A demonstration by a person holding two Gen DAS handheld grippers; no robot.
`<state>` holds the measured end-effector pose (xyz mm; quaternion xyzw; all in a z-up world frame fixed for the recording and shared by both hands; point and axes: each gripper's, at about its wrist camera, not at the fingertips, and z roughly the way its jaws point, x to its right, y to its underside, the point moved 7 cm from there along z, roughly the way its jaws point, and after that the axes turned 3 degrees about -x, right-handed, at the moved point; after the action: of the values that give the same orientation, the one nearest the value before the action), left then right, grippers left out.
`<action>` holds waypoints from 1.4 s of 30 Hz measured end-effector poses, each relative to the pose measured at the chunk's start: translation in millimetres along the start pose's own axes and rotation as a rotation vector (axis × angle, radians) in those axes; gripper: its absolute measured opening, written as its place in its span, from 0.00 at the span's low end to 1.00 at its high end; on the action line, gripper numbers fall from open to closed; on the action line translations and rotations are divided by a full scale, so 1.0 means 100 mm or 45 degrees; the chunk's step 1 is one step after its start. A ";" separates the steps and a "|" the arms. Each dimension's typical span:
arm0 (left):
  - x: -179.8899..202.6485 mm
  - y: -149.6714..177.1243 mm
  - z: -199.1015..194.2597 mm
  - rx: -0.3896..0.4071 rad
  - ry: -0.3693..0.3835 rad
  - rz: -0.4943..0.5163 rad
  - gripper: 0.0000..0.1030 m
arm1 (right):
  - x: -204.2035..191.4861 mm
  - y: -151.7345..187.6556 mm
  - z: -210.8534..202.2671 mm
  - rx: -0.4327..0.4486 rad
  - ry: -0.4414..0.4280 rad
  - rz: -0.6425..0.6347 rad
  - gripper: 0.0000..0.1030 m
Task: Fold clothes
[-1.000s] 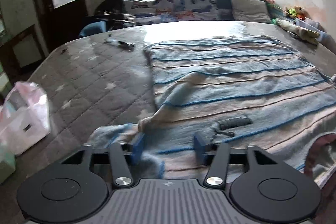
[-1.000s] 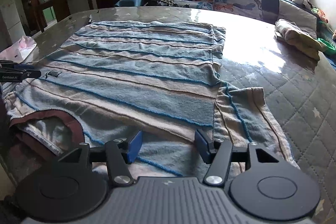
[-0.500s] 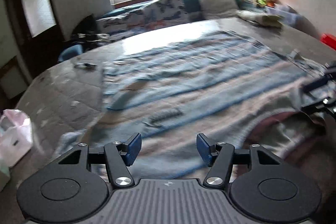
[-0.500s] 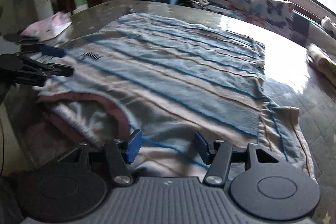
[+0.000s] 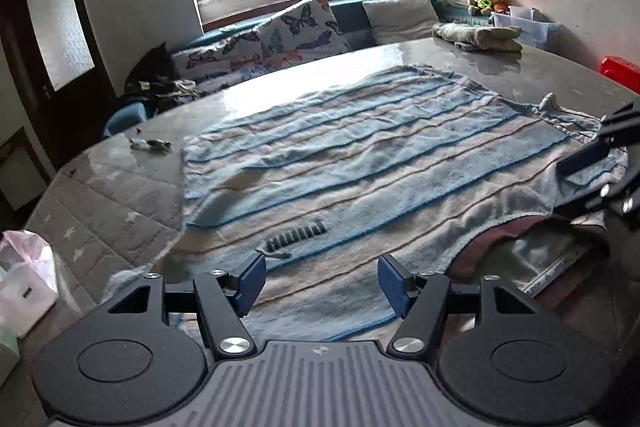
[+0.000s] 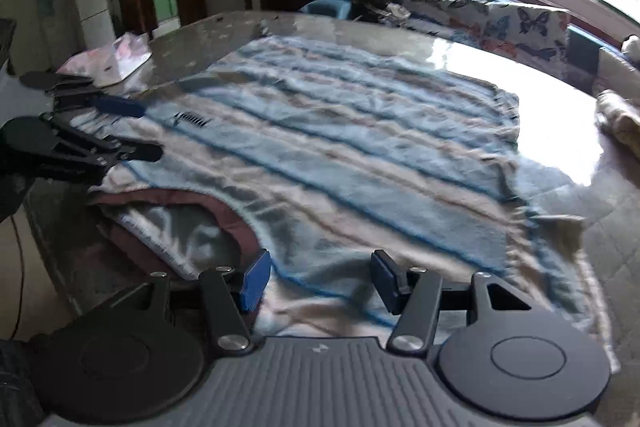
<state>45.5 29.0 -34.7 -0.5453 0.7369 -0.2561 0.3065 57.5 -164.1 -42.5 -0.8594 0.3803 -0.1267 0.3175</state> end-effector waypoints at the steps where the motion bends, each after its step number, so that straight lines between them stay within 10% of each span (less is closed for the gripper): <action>1: 0.02 0.03 0.01 -0.012 0.013 0.003 0.63 | -0.03 0.01 0.00 0.002 -0.001 -0.022 0.56; 9: -0.02 -0.06 0.05 -0.009 0.039 -0.097 0.64 | 0.05 0.00 -0.06 0.018 -0.015 0.023 0.57; 21: 0.36 -0.42 0.06 0.093 0.134 -0.129 1.00 | 0.95 0.36 -0.51 0.140 0.304 0.417 0.62; 34: 0.52 -0.41 0.10 0.055 0.140 -0.141 1.00 | 1.56 0.79 -0.61 0.181 0.494 0.698 0.62; 42: 0.51 -0.40 0.09 0.050 0.128 -0.156 1.00 | 1.54 0.78 -0.65 0.209 0.505 0.710 0.20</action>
<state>66.5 -31.2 -21.1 -0.5697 0.7114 -0.3159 0.2637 87.3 -346.1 -46.3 -0.6527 0.6432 -0.2296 0.3278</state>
